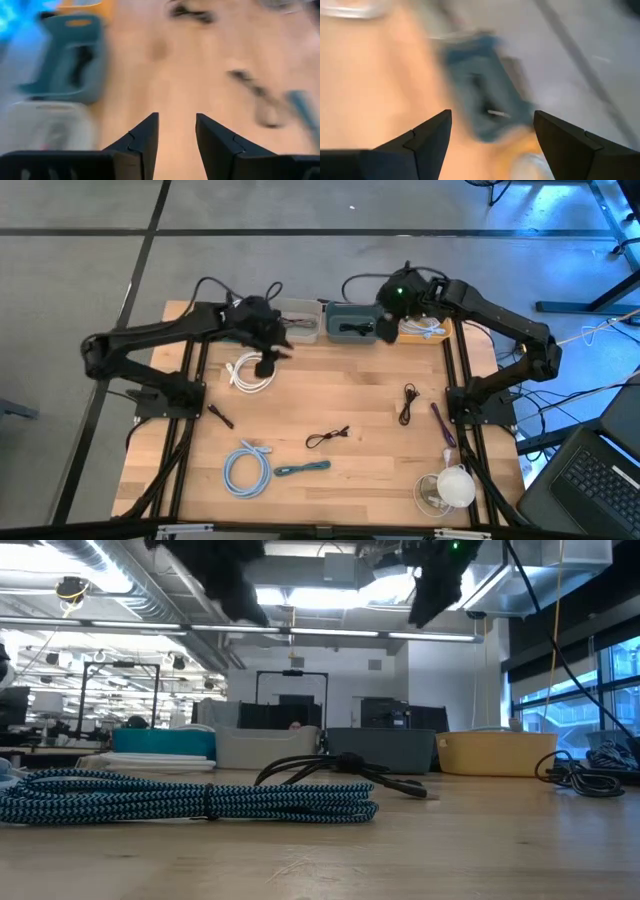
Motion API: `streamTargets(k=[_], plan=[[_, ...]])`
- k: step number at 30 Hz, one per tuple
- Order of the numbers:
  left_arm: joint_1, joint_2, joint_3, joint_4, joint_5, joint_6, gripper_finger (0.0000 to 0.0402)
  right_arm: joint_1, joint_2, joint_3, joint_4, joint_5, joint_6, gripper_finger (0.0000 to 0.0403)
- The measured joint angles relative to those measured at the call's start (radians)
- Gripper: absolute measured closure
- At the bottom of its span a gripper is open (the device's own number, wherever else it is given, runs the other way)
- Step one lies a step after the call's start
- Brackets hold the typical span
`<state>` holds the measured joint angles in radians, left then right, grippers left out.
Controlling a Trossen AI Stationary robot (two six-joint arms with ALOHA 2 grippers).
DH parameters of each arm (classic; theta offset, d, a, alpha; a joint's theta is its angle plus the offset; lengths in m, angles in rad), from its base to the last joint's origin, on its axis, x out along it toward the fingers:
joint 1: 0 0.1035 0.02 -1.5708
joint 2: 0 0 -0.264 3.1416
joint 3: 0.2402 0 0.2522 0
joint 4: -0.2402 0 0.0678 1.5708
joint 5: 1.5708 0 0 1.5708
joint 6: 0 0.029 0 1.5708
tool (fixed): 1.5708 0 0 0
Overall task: Pick & Place USB Port
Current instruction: Put the black USB cable into the dark blue bin
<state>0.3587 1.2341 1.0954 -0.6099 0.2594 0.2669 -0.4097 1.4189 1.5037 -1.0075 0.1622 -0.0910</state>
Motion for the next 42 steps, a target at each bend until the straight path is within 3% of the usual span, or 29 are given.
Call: streamTargets(k=[5, 10, 17, 25, 35, 42], plan=[[-0.122, -0.067, 0.000, -0.063, -0.023, -0.046, 0.0279, 0.126, -0.002, -0.081, 0.026, -0.239, 0.011, 0.0118], [-0.196, -0.104, 0.000, -0.084, -0.150, -0.047, 0.0284, 0.318, -0.002, -0.258, 0.198, -0.345, 0.092, 0.0118], [-0.215, -0.114, 0.000, -0.050, -0.236, -0.047, 0.0287, 0.537, -0.001, -0.516, 0.680, -0.288, 0.111, 0.0118], [-0.215, -0.114, 0.000, -0.044, -0.242, -0.046, 0.0291, 0.601, 0.034, -0.624, 0.791, -0.149, 0.217, 0.0118], [-0.215, -0.114, 0.000, -0.044, -0.244, -0.045, 0.0294, 0.645, 0.344, -0.524, 0.824, -0.164, 0.229, 0.0118], [-0.215, -0.114, 0.000, -0.045, -0.243, -0.046, 0.0294, 0.658, 0.478, -0.442, 0.821, -0.163, 0.258, 0.0120]])
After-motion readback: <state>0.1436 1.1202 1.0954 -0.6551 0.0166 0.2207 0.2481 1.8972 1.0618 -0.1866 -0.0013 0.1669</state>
